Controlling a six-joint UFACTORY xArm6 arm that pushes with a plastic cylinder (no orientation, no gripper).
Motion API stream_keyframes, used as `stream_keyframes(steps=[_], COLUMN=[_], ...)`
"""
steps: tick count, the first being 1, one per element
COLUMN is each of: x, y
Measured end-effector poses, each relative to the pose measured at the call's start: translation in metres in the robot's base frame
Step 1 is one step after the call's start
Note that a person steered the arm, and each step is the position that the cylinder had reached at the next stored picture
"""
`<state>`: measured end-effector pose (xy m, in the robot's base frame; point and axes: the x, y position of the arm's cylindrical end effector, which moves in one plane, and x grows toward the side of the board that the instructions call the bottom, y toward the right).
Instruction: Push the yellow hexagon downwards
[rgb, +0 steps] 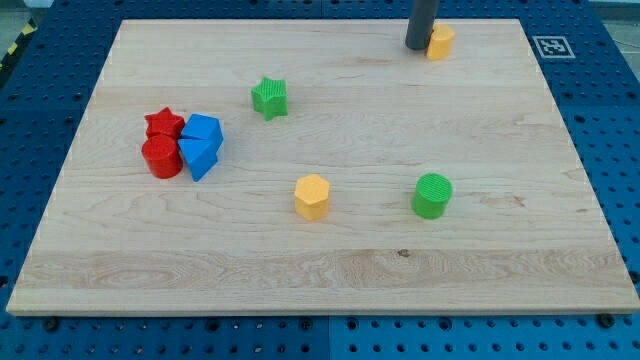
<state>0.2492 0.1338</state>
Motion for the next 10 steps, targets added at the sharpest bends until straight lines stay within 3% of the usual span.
stream_keyframes(steps=[6,10], x=[0.033,0.028], y=[0.077,0.039])
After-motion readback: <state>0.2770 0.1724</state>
